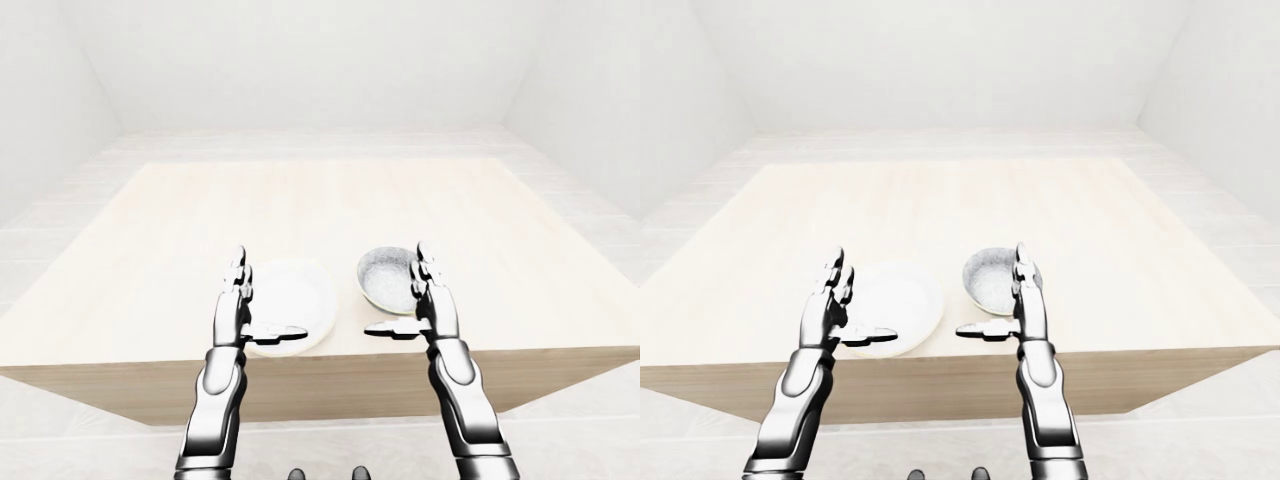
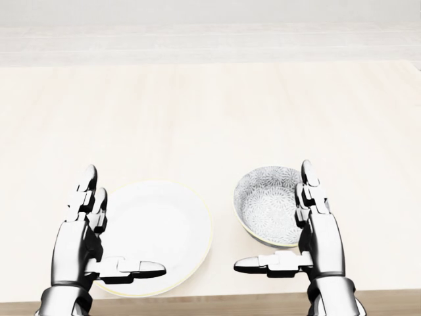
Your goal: Put the bowl on the plate.
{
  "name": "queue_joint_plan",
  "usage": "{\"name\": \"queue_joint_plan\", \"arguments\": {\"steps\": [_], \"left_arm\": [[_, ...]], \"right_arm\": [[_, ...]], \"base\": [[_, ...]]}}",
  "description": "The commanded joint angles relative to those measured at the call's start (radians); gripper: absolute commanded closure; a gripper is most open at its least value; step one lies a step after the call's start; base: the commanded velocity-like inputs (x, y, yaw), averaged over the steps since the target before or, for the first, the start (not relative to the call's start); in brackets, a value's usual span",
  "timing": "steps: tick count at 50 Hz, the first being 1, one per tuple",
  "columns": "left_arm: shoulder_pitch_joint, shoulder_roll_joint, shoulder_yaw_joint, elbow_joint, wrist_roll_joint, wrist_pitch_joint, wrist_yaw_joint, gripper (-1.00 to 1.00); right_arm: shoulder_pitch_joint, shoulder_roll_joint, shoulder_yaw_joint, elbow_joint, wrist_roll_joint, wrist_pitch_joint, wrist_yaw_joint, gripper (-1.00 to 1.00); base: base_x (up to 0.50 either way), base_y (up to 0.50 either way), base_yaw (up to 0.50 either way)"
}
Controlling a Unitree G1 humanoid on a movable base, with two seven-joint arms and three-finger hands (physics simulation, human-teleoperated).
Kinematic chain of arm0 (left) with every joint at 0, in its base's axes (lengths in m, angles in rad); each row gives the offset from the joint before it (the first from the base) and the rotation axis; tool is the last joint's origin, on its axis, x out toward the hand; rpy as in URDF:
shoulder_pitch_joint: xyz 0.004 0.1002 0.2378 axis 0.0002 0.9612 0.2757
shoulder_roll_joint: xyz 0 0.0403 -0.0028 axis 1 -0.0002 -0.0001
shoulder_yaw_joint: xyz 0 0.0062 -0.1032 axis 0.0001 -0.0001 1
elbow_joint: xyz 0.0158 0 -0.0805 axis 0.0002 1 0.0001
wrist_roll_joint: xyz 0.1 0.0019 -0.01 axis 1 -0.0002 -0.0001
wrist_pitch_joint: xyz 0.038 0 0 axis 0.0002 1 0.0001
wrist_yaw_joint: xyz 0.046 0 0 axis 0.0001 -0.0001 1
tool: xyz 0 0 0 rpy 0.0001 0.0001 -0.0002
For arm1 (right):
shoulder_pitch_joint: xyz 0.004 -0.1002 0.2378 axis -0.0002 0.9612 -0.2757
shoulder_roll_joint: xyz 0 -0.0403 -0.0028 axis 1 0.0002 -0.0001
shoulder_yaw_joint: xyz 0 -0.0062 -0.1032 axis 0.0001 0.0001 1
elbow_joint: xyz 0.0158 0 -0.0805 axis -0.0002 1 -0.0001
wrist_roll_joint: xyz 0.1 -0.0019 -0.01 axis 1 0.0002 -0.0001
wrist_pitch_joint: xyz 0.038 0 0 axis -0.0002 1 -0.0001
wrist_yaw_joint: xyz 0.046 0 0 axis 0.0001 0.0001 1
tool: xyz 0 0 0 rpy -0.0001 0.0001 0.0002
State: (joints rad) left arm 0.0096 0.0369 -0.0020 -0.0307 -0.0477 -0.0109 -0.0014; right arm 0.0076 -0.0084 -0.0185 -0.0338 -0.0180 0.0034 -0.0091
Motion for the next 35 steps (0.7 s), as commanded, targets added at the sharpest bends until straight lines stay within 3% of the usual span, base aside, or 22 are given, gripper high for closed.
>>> {"name": "queue_joint_plan", "arguments": {"steps": [1,3,4,5,6,14,23,35], "left_arm": [[0.019,0.038,0.024,-0.085,-0.044,0.062,-0.016,-1.00],[0.023,0.032,0.043,-0.125,-0.050,0.095,-0.035,-1.00],[0.027,0.031,0.051,-0.149,-0.062,0.098,-0.054,-1.00],[0.027,0.030,0.052,-0.149,-0.061,0.098,-0.055,-1.00],[0.031,0.040,0.079,-0.189,-0.088,0.098,-0.075,-1.00],[0.001,0.036,0.150,-0.310,-0.103,0.098,-0.063,-1.00],[0.001,0.032,0.181,-0.388,-0.090,0.098,-0.064,-1.00],[-0.036,0.040,0.196,-0.343,-0.080,0.098,-0.067,-1.00]], "right_arm": [[-0.006,-0.024,-0.009,-0.054,0.028,0.058,0.029,-1.00],[-0.006,-0.022,-0.011,-0.079,0.022,0.077,0.029,-1.00],[-0.001,-0.022,-0.012,-0.105,0.020,0.084,0.030,-1.00],[-0.001,-0.022,-0.012,-0.106,0.020,0.084,0.030,-1.00],[0.026,-0.025,0.003,-0.238,-0.009,0.084,0.020,-1.00],[0.026,-0.028,-0.018,-0.356,-0.015,0.084,0.048,-1.00],[0.016,-0.031,-0.031,-0.410,-0.026,0.084,0.070,-1.00],[-0.008,-0.028,-0.081,-0.426,-0.010,0.084,0.076,-1.00]], "base": [[0.00,0.00,0.00],[0.00,0.00,0.00],[0.00,0.00,0.00],[0.00,0.00,0.00],[0.00,0.00,0.00],[0.00,0.00,0.00],[0.00,0.00,0.00],[0.00,0.00,0.00]]}}
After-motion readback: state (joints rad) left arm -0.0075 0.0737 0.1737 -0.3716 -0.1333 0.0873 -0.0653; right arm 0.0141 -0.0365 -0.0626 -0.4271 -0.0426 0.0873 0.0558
